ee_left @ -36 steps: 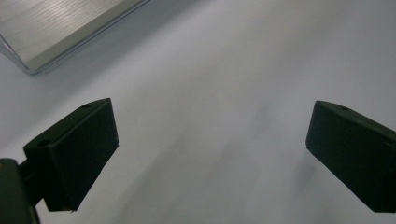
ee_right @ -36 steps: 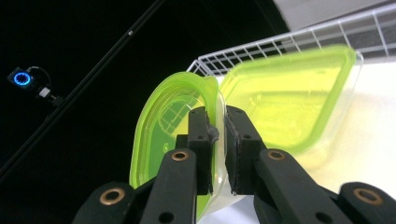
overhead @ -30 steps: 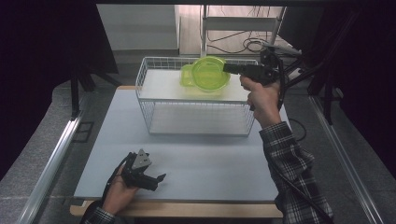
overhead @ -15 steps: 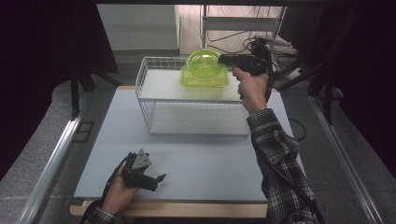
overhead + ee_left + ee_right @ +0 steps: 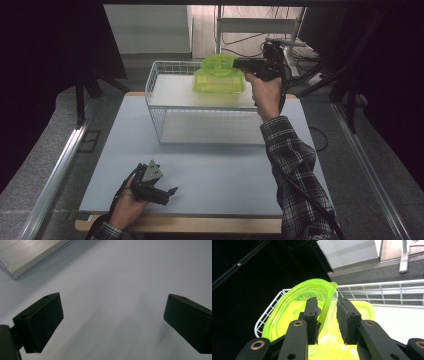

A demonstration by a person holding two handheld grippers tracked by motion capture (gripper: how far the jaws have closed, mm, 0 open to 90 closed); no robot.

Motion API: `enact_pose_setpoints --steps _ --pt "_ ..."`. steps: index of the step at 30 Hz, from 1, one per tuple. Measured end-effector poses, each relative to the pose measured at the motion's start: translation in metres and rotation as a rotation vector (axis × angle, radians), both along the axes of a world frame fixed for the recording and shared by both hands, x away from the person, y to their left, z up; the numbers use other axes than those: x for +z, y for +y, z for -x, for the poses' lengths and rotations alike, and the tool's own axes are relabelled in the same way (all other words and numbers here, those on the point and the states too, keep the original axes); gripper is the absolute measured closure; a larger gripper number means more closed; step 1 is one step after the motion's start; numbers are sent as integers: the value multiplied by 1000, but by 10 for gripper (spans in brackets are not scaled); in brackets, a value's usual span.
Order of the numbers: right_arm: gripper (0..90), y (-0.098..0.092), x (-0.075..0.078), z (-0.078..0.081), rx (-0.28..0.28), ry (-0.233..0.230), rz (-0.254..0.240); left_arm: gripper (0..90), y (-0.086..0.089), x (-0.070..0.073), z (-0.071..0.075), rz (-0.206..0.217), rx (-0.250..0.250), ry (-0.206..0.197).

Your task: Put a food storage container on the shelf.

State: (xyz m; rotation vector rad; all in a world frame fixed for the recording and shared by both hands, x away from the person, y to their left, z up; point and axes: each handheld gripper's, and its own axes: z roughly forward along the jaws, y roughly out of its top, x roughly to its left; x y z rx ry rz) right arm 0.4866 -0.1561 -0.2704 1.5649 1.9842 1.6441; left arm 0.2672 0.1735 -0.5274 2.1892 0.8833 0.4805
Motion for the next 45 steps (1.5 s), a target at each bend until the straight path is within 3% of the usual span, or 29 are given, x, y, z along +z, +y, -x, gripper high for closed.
enact_pose_setpoints --steps 9,16,32,45 --pt "493 -5 0 -1 8 -22 6 25 0 0 0 -2 0 -1" --pt "401 -14 4 5 33 -60 12 25 -1 -1 0 -5 -2 2" --pt "255 -17 7 19 87 -123 119 24 0 0 0 0 -2 1" --pt "167 -18 0 32 130 -144 160 25 -1 -1 0 -10 -6 0"
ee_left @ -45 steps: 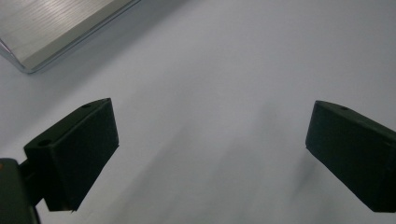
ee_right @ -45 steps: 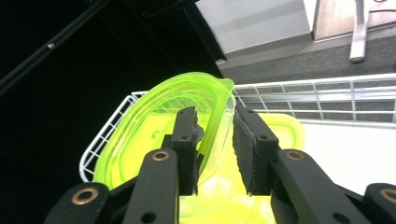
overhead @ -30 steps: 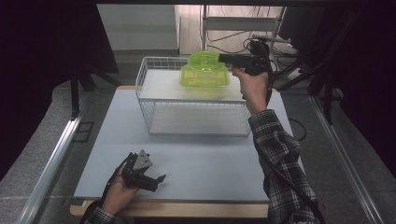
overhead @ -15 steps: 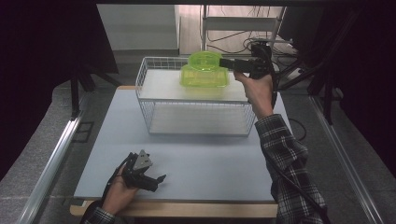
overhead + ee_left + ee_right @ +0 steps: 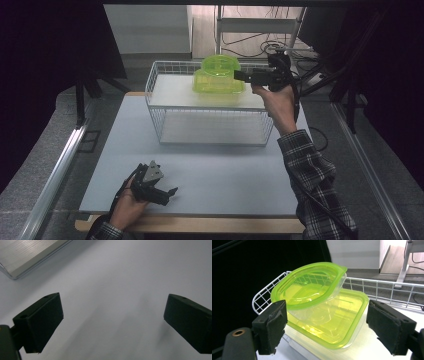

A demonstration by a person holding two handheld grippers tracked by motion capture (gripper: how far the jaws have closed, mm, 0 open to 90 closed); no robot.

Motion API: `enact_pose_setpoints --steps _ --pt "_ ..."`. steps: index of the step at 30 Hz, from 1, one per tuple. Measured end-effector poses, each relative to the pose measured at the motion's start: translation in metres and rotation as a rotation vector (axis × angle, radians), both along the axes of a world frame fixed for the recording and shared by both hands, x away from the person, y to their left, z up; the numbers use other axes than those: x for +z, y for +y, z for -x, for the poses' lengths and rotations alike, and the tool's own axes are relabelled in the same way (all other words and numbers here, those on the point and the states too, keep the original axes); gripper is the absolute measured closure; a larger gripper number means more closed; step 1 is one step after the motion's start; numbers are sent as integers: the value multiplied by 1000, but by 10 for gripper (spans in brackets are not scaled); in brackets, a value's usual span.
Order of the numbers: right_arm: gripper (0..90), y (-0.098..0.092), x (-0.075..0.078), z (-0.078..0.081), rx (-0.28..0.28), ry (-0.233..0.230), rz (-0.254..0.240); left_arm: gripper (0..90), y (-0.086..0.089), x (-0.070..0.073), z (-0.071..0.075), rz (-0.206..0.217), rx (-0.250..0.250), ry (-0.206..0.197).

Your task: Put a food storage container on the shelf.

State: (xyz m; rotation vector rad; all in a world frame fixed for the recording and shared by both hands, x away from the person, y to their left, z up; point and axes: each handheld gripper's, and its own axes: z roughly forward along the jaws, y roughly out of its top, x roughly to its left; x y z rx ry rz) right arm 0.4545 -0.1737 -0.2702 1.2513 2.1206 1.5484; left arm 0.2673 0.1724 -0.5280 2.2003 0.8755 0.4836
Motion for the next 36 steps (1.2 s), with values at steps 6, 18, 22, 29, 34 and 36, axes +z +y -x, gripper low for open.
enact_pose_setpoints --steps 6,18,22,29,34,36 --pt "148 -1 -1 6 10 -14 16 25 0 0 0 1 2 2" --pt "93 -3 -13 17 34 -31 60 25 0 0 0 1 1 1" --pt "74 -5 -17 21 42 -45 77 24 0 0 0 6 0 1" --pt "54 -4 -23 29 60 -61 107 24 0 0 0 6 1 2" --pt "49 -3 -26 34 70 -70 117 26 -1 0 0 5 4 4" --pt "48 -4 -28 35 73 -74 121 26 -1 0 0 7 4 5"
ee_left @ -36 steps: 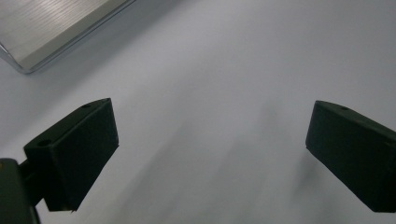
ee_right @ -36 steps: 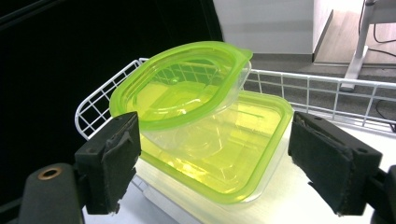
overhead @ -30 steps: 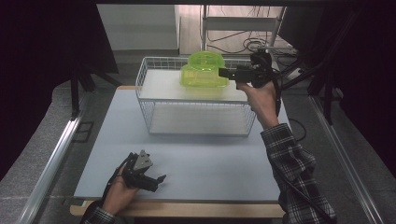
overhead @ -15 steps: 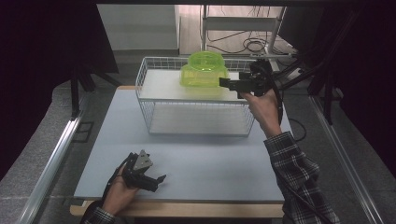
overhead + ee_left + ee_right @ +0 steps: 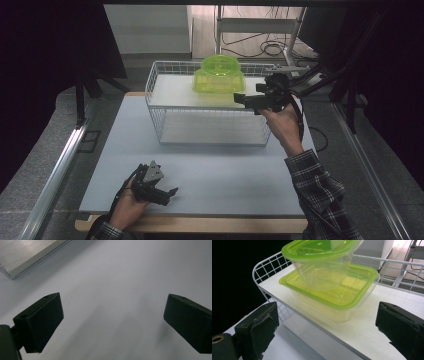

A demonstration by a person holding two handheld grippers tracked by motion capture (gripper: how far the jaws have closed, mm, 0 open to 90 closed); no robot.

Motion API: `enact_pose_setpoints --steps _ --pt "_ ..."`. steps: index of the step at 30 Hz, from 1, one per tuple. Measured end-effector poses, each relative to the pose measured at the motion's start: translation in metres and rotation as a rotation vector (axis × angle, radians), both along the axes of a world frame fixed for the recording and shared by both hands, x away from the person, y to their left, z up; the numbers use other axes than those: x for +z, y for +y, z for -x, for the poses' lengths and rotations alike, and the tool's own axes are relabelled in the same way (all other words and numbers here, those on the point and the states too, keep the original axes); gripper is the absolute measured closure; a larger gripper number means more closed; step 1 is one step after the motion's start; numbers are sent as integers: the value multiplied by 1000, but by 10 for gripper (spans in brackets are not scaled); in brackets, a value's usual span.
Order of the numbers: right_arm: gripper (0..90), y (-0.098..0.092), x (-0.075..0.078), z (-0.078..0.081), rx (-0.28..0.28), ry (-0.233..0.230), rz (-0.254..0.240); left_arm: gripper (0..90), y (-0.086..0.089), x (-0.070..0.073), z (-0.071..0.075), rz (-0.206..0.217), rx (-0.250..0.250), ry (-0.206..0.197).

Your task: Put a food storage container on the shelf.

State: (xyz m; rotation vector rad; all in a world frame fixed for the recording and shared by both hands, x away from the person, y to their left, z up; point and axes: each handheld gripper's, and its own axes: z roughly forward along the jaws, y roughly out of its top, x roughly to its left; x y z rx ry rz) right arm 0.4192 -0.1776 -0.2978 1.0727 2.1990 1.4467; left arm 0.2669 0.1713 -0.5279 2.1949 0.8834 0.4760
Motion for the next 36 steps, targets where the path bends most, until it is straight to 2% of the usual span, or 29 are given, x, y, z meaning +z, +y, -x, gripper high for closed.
enact_pose_setpoints --steps 9,15,36 --pt "48 -3 -5 8 11 2 2 31 0 1 0 12 8 6" --pt "48 -6 -8 13 19 -7 17 38 2 4 1 39 13 -1" --pt "30 -7 -27 33 56 -20 77 35 4 6 1 64 -1 -8"
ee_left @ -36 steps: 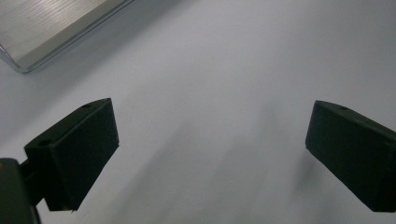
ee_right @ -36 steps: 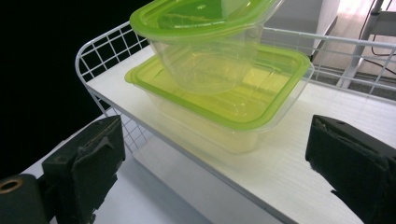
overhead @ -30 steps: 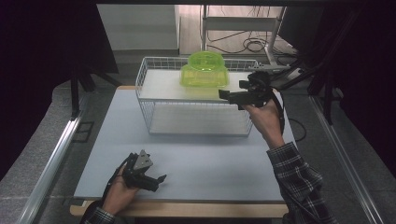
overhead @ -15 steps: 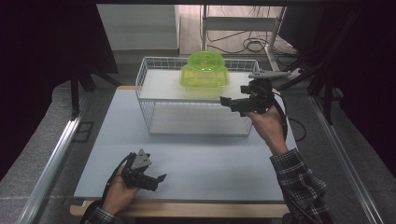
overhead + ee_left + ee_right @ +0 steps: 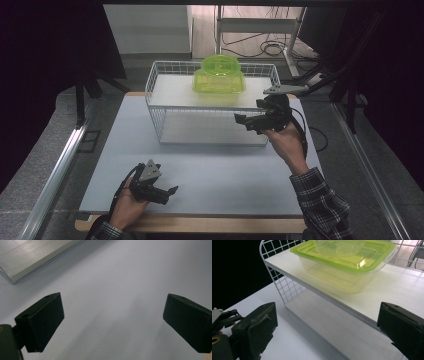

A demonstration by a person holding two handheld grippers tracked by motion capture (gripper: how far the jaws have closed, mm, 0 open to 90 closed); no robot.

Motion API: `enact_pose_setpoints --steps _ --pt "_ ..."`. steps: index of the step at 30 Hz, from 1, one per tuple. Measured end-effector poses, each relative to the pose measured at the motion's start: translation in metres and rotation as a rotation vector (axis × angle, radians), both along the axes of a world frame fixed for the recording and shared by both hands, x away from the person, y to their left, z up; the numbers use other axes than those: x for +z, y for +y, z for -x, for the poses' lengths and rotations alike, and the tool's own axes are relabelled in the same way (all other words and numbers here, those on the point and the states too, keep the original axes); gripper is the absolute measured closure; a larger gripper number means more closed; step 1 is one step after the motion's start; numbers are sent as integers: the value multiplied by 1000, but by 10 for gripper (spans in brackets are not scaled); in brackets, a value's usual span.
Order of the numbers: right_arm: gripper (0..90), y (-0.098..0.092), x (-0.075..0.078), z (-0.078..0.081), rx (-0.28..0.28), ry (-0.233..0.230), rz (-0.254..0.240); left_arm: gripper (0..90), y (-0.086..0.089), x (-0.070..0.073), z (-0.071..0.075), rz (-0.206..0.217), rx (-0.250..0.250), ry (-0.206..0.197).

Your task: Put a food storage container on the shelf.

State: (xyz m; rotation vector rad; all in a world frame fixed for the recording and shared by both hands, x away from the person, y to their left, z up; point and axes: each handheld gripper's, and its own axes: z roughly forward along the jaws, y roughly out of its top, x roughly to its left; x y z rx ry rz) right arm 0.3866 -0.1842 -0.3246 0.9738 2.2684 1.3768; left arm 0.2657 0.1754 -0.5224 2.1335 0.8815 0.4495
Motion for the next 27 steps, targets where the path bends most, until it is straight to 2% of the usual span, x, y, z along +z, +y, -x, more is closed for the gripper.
enact_pose_setpoints --steps 16,27 --pt "30 -6 -27 14 4 12 6 35 -1 -2 0 -18 -4 2" --pt "30 -8 -49 21 0 20 29 34 -2 -3 -1 -30 -8 4"
